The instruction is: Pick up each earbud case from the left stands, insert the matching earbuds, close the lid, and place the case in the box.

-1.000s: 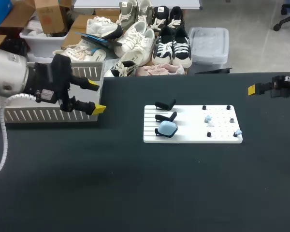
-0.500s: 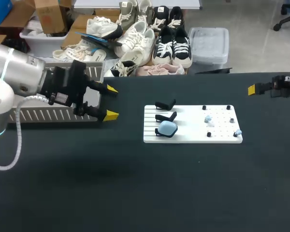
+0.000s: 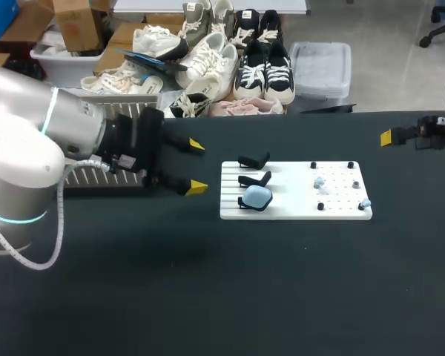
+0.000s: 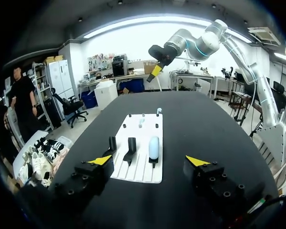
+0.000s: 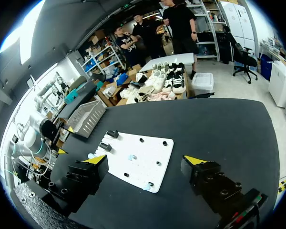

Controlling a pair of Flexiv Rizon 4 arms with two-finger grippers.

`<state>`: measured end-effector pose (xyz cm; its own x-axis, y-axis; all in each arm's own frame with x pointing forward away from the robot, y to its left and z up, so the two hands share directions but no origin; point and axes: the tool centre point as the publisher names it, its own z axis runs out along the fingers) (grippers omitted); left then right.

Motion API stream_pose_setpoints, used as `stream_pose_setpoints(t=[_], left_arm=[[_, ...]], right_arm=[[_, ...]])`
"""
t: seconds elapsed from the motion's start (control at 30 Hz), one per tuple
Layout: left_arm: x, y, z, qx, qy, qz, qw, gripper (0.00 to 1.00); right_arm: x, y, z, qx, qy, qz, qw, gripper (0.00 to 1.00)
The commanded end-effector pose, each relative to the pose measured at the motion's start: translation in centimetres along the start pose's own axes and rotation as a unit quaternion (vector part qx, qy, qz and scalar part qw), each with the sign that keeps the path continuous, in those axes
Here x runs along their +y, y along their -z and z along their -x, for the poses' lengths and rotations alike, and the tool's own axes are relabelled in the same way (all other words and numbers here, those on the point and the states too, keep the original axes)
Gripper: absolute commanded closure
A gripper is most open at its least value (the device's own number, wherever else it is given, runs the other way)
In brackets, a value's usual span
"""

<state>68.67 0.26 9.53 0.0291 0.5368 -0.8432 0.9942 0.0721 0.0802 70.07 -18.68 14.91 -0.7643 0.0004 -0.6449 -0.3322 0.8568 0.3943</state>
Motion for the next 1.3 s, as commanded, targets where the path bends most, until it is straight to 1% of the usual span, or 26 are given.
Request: stream_pose_setpoints(t=[0.03,0.2,0.57,0.67,0.77,0.97,1.3], left_arm=[[0.2,-2.4,-0.6,0.008,-0.002,0.009,1.000,0.00],[0.2,-3.9,-0.9,0.012,-0.010,0.004,1.000,0.00],[1.0,-6.1,-2.1,0.015,-0.006,0.000,1.000,0.00],[0.9,-6.5,-2.0,0.013,-0.005,0.000,1.000,0.00],[0.7,-7.2,-2.0,0.016,-0.010,0.010,1.000,0.00],[0.2,-8.4,-2.1,0.014,-0.001,0.000,1.000,0.00],[-0.2,-9.5,-2.1,0.010,0.005,-0.010,1.000,0.00]], right_arm=[[-0.1,0.0,0.1,0.001,0.000,0.002,1.000,0.00],[-0.1,0.0,0.1,0.001,0.000,0.002,1.000,0.00],[-0.1,0.0,0.1,0.001,0.000,0.002,1.000,0.00],[-0.1,0.0,0.1,0.001,0.000,0.002,1.000,0.00],[-0.1,0.0,0.1,0.001,0.000,0.002,1.000,0.00],[-0.1,0.0,0.1,0.001,0.000,0.002,1.000,0.00],[-0.1,0.0,0.1,0.001,0.000,0.002,1.000,0.00]])
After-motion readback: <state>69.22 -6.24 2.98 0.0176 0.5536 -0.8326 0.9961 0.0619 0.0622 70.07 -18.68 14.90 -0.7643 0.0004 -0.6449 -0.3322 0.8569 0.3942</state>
